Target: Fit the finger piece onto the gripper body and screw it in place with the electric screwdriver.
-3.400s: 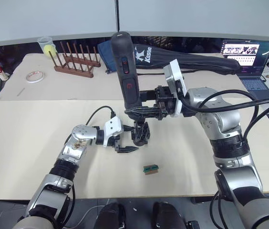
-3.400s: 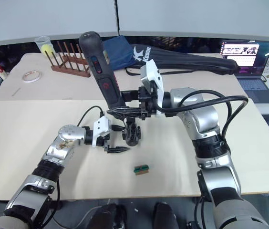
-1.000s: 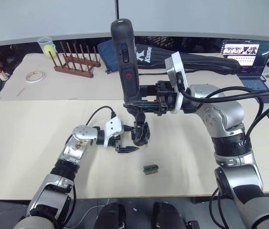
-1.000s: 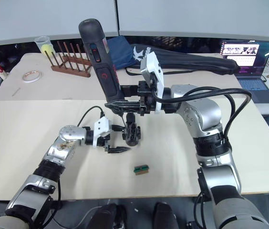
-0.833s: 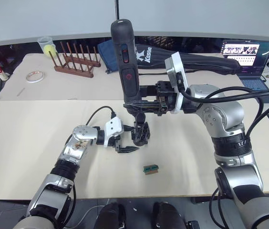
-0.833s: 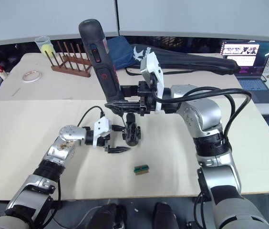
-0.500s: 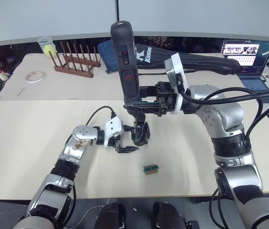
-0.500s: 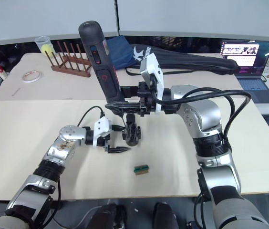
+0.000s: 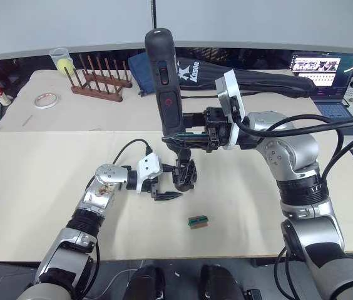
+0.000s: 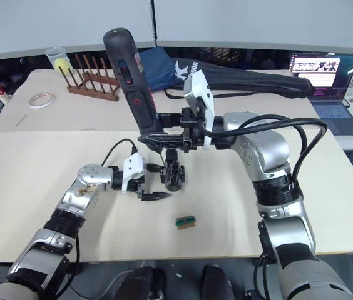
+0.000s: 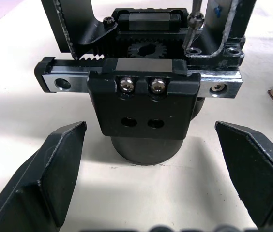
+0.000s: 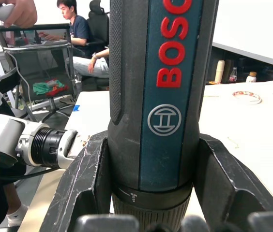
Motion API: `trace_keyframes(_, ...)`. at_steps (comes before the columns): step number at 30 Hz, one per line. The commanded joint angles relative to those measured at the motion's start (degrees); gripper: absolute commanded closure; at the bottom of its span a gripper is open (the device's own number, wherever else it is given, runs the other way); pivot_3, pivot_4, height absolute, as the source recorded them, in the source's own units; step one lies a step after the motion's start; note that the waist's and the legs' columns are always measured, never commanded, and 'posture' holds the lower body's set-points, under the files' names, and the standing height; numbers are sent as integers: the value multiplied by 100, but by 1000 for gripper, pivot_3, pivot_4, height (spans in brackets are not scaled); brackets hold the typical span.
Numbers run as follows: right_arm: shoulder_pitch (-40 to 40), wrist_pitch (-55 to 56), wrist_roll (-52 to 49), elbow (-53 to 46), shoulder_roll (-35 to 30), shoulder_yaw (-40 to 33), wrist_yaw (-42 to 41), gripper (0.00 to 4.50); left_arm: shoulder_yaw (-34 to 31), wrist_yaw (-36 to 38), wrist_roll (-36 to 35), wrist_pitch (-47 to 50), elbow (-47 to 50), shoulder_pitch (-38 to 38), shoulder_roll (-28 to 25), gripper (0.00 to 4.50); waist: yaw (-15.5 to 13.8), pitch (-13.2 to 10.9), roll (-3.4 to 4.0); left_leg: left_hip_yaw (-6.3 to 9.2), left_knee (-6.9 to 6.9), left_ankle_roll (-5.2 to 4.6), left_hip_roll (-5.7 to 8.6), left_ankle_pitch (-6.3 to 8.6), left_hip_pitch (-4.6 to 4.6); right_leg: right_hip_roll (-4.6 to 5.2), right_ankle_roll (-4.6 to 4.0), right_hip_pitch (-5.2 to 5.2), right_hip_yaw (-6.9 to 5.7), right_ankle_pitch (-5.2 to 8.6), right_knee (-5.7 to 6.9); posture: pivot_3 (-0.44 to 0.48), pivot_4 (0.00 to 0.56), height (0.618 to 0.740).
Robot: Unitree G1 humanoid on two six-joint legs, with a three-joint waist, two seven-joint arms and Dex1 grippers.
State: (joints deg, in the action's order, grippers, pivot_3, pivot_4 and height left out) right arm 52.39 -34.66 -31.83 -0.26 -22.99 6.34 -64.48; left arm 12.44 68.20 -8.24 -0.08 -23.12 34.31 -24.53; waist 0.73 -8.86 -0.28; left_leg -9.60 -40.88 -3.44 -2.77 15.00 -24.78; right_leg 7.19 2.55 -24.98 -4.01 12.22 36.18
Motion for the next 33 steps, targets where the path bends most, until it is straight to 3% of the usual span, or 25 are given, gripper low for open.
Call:
trace_keyframes(1, 93, 2, -193, -328, -31, -182, 3, 2534, -66, -3, -23, -72, 137, 108, -18, 0, 1, 0, 0, 0, 0, 0, 0, 0, 0, 0, 0, 0, 0, 0, 0, 0, 150, 740)
trace_keyframes(33, 109, 154, -76, -150, 63, -143, 72, 2534, -73, -20, -30, -66, 170, 90, -23, 0, -1, 0, 0, 0, 0, 0, 1, 0, 0, 0, 0, 1, 0, 0, 0, 0, 150, 740)
